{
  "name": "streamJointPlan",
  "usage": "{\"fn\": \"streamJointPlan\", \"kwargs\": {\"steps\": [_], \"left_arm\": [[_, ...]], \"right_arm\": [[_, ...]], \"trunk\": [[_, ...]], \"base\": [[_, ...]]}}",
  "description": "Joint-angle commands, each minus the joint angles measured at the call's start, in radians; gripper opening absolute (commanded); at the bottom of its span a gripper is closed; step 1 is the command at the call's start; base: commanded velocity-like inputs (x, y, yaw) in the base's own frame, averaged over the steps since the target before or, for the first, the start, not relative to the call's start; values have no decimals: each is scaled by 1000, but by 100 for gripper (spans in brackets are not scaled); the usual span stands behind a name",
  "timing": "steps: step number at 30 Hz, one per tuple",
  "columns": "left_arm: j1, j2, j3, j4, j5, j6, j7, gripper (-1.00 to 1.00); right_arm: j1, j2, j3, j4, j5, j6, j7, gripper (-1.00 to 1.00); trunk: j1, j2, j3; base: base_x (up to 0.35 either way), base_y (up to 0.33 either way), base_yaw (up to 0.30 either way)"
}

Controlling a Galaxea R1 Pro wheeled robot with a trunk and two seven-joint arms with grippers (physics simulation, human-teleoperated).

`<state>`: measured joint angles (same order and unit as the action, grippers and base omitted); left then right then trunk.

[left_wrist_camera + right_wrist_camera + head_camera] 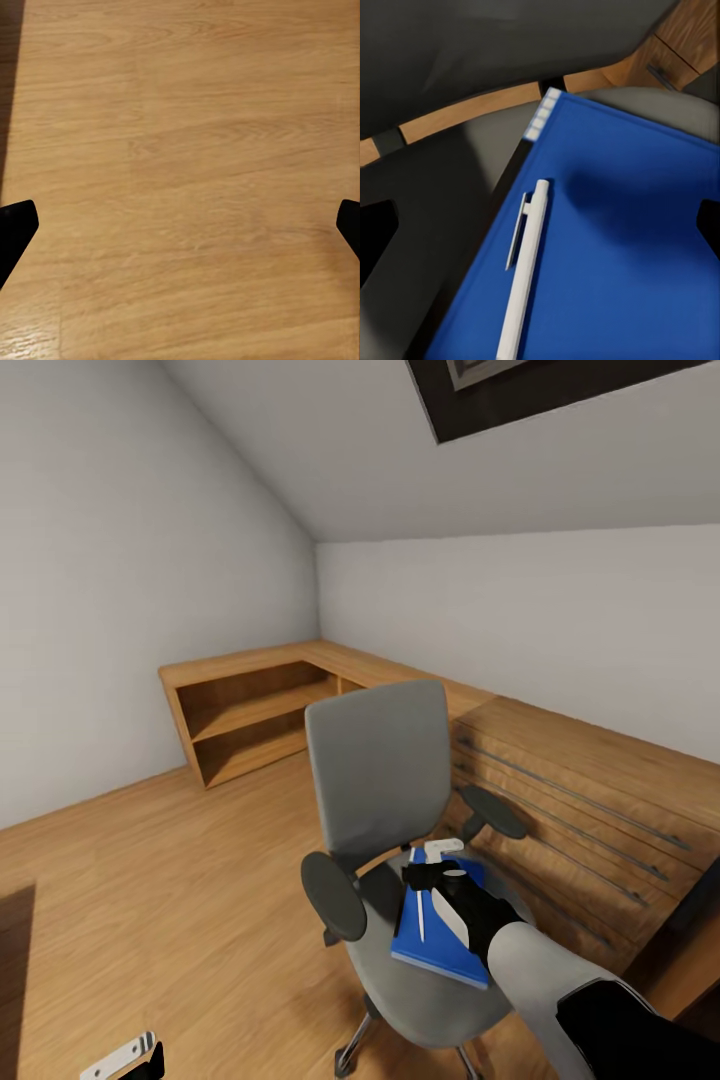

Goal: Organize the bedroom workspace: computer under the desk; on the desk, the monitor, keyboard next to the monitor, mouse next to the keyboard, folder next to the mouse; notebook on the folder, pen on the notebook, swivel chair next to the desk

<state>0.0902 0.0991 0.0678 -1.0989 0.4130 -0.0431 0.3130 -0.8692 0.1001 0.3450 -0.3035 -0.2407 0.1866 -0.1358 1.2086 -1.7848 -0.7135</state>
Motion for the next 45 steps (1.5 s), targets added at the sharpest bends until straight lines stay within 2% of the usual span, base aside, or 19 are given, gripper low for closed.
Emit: {"fn": "streamJointPlan", "kwargs": {"steps": [1,26,45], "left_arm": [[0,1,-2,-1,10,-4,3,100],[0,1,-2,1,10,-4,3,100],[0,1,-2,1,11,-4,3,100]], "right_arm": [[-1,0,9,-2,-9,5,-11,100],[-1,1,9,-2,-10,5,-30,100],[-1,1,9,-2,-10,5,-31,100]], "trunk": [[4,-8,-4],[100,-183,-82],[107,-197,-89]], "base": [[0,0,0],[0,0,0],[0,0,0]]}}
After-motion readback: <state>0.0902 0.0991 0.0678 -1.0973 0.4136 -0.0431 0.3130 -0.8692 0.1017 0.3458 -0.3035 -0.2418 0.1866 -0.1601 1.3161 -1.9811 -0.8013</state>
